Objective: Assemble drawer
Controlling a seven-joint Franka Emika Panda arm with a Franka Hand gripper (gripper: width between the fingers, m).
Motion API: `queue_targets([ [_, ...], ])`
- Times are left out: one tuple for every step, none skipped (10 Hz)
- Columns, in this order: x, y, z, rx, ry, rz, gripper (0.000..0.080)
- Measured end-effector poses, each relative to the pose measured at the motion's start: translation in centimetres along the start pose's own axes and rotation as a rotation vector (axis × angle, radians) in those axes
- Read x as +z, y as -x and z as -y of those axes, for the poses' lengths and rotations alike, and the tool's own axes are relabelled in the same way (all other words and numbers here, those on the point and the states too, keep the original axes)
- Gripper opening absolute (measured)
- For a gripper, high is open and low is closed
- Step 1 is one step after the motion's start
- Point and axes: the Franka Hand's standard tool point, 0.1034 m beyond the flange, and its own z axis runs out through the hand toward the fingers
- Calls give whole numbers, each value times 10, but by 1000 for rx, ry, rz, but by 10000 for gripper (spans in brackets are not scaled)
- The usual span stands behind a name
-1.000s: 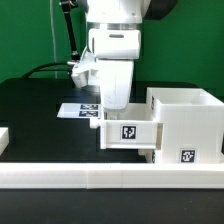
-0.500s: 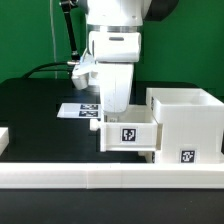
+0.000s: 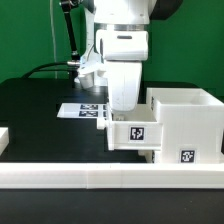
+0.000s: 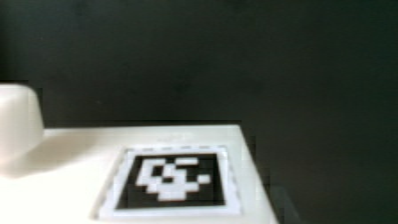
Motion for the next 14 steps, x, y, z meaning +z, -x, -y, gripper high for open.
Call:
queue_targets([
  [2,-1,0,0,-1,-1,42],
  [3,-2,0,-2,-2,-3,42],
  [4,-4,-1,-4,-2,-4,42],
  [4,-5,-1,-6,-2,-4,42],
  [4,-5,-1,-6,-2,-4,42],
  [4,-4,-1,-5,-1,-5,42],
  [4,-1,-1,-1,-2,-5,42],
  [4,-2,-1,-1,-2,-5,42],
  [4,-1,-1,-1,-2,-5,123],
  [4,-1,0,0,-4,-4,123],
  [1,0,0,1,-8,-2,306],
  [-3,1,-1,1,-16,2,489],
  [-7,1,-1,1,-18,5,596],
  [-13,0,-2,4,-16,7,596],
])
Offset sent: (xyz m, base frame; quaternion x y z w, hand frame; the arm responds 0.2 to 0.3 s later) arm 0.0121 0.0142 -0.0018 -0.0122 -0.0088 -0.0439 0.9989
